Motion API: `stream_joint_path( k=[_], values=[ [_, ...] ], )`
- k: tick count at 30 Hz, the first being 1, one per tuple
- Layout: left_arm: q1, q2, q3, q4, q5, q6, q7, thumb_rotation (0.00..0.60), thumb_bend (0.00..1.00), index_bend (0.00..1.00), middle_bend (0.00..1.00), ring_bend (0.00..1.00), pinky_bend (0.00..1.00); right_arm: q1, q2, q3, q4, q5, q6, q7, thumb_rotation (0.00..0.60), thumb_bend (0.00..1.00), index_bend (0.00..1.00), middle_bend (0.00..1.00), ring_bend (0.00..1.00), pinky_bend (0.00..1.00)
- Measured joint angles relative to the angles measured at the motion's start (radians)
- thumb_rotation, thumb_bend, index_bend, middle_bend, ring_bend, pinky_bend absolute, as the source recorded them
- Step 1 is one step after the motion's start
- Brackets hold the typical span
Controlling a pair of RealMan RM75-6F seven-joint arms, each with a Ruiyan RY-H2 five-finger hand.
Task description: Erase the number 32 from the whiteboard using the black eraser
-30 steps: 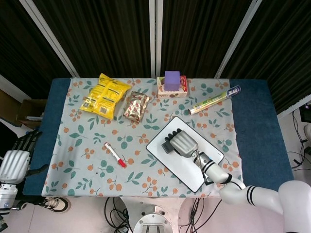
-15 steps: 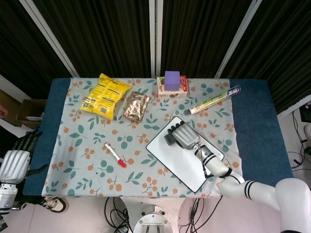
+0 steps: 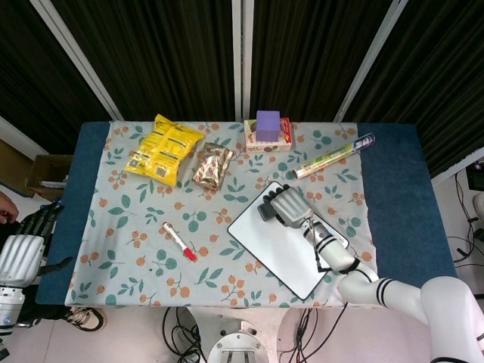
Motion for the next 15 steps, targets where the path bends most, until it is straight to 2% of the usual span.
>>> stream_joint_path(
  k=[8,15],
  values=[
    [-0.003,-0.012,0.002,0.011,0.004,-0.006,-0.002,0.600,0.00,0.03,0.05,0.07,0.15,-0.042,0.093,-0.053,-0.101,-0.033,0.034,0.022,0.600,0.37,0.85,0.68,0.57,0.60],
    [-0.001,-0.011,0.006,0.005,0.008,-0.003,0.011,0.600,0.00,0.03,0.05,0.07,0.15,-0.068,0.102,-0.083,-0.098,-0.059,0.062,0.067,0.600,0.37,0.86,0.68,0.57,0.60]
  ],
)
